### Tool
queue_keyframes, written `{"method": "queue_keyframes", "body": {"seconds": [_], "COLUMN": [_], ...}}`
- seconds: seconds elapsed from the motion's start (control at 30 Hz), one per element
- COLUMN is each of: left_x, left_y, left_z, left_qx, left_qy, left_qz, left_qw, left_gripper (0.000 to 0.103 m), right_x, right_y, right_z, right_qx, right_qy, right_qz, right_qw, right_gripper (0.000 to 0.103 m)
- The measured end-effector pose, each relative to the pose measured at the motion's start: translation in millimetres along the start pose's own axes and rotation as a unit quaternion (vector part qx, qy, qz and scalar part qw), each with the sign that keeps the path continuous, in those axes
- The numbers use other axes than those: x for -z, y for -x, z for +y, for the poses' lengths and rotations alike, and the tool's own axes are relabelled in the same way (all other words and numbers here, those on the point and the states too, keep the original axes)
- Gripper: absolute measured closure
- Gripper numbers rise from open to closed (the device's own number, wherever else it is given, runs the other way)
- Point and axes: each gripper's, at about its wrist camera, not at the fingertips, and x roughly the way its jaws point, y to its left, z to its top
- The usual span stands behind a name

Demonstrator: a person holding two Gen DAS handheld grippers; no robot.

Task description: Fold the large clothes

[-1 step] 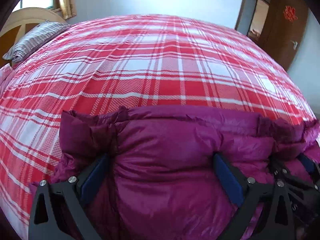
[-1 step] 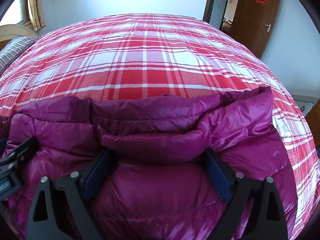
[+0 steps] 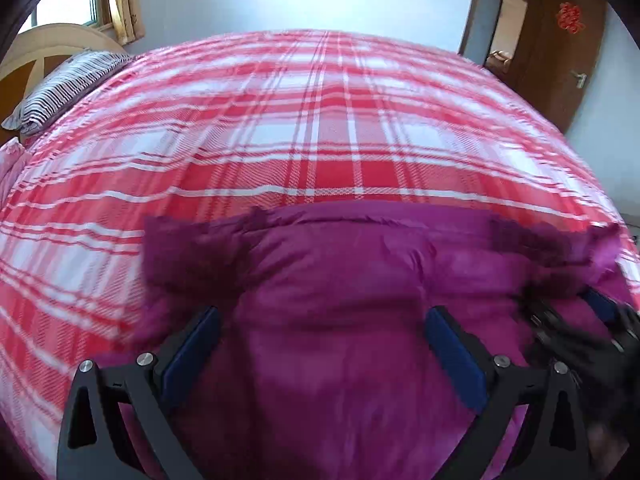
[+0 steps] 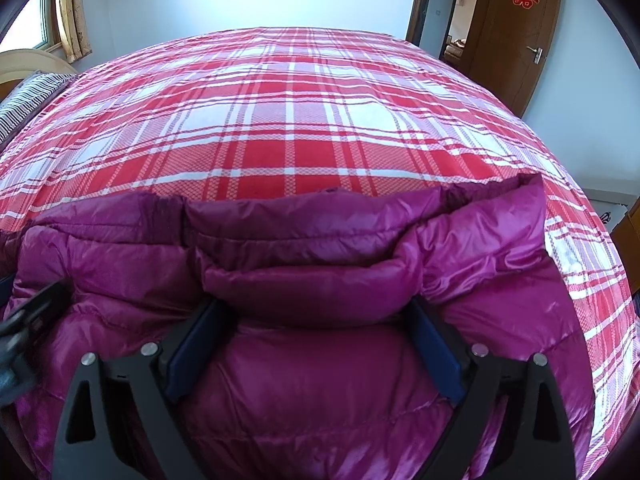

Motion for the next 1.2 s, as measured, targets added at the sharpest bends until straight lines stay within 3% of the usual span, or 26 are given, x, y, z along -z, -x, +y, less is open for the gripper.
{"method": "queue_keyframes", "body": {"seconds": [0.07,0.17,0.23,0.33,0.5,0.63,0.83,1.0,1.07,1.2], "left_x": [12,35,54,79,99,103,98,99,99,97], "left_y": [37,83,94,87,64,56,54,51,47,43], "left_z": [14,44,69,102,113,107,108,118,119,111], "left_qx": [0.025,0.033,0.035,0.056,0.089,0.075,0.069,0.071,0.072,0.058], "left_qy": [0.004,0.005,0.019,0.059,0.099,0.102,0.090,0.085,0.085,0.054], "left_qz": [-0.026,-0.067,-0.064,-0.038,-0.018,-0.027,-0.021,-0.020,-0.013,0.000], "left_qw": [0.9993,0.9972,0.9972,0.9960,0.9909,0.9916,0.9933,0.9936,0.9937,0.9968], "left_gripper": [0.001,0.001,0.001,0.001,0.001,0.001,0.001,0.001,0.001,0.001], "right_x": [-1,0,5,21,49,66,58,31,32,38], "right_y": [2,15,36,74,98,103,83,60,38,30], "right_z": [-4,-8,-13,-14,-16,-9,18,31,32,29], "right_qx": [-0.011,-0.026,-0.038,-0.051,-0.088,-0.104,-0.094,-0.070,-0.070,-0.056], "right_qy": [-0.004,-0.007,-0.004,0.032,0.043,0.046,0.077,0.095,0.091,0.089], "right_qz": [0.003,0.002,-0.017,-0.059,-0.066,-0.075,-0.070,-0.026,-0.009,-0.028], "right_qw": [1.000,1.000,0.999,0.996,0.993,0.991,0.990,0.993,0.993,0.994], "right_gripper": [0.008,0.008,0.008,0.007,0.007,0.007,0.008,0.008,0.003,0.002]}}
